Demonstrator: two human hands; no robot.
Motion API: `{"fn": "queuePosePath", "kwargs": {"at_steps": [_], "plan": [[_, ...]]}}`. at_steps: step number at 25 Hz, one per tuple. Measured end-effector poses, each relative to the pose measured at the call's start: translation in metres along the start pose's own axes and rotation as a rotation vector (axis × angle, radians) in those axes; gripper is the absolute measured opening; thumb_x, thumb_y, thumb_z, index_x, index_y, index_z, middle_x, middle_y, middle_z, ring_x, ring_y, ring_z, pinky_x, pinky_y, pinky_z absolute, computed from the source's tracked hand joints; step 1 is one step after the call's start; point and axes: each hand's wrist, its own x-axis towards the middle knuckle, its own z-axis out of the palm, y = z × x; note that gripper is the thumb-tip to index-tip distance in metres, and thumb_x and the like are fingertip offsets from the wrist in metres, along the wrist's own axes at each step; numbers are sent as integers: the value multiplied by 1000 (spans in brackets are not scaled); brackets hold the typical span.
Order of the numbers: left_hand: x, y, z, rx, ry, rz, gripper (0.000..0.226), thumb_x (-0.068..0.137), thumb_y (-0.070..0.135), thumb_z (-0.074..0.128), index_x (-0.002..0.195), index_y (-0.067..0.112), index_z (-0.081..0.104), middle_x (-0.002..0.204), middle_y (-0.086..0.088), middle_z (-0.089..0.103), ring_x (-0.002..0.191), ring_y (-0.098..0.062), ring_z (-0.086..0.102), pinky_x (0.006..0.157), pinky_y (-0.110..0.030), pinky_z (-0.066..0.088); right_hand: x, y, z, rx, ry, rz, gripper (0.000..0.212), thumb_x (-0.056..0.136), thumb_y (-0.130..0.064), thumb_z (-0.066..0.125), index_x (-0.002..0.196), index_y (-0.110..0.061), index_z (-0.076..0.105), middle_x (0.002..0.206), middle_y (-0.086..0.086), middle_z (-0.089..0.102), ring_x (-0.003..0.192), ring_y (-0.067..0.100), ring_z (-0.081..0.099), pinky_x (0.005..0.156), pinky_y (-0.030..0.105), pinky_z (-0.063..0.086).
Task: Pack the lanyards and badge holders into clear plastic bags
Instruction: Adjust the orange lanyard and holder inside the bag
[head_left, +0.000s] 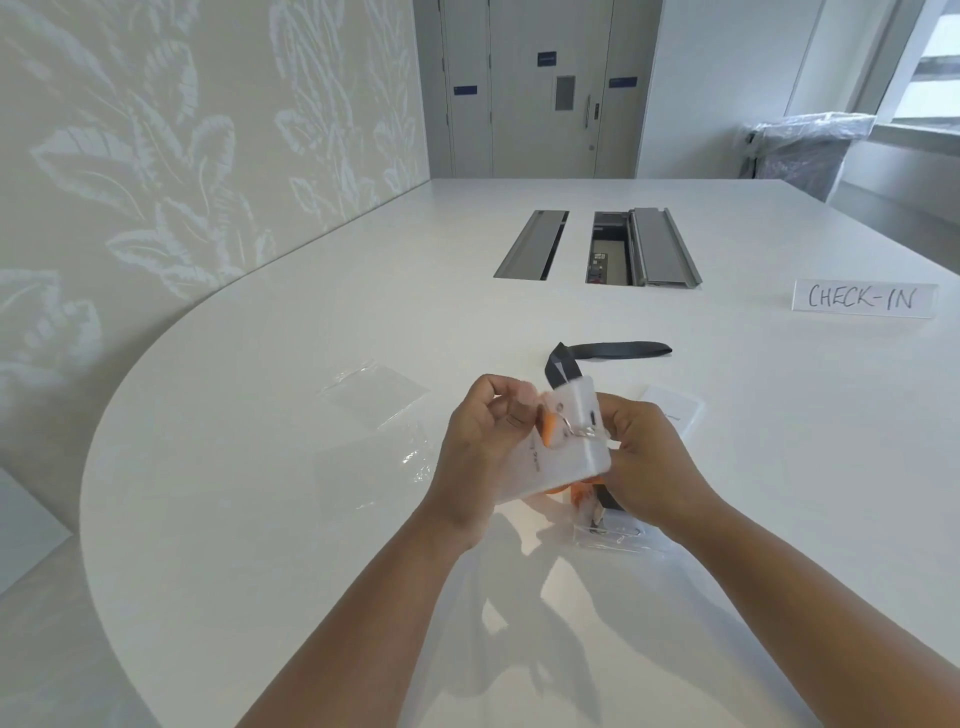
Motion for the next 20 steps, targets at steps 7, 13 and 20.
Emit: {"fn": "queuePosePath", "kwargs": {"at_steps": [7, 13, 20], "plan": [[11, -5, -8, 38, 428, -43, 33, 73, 48, 75, 82, 16, 73, 83, -5, 74, 74, -18, 63, 69, -35, 49, -5, -2, 5, 20, -312, 97, 11, 88, -16, 73, 77, -20, 75, 70, -1, 65, 64, 11, 55, 67, 21, 45], [16, -12, -15, 220, 627, -20, 28, 77, 52, 74, 84, 25, 70, 93, 4, 71, 93, -21, 66, 83, -44, 55, -5, -15, -7, 293, -398, 147, 14, 68, -14, 60, 71, -4, 69, 82, 13, 62, 77, 28, 50, 73, 39, 39], [4, -6, -3, 516, 279, 198, 15, 82, 18, 76, 79, 33, 76, 76, 14, 74, 76, -2, 67, 73, -16, 51, -9, -27, -23, 473, -304, -65, 26, 86, -32, 71, 84, -7, 73, 84, 10, 73, 75, 28, 52, 68, 33, 42]]}}
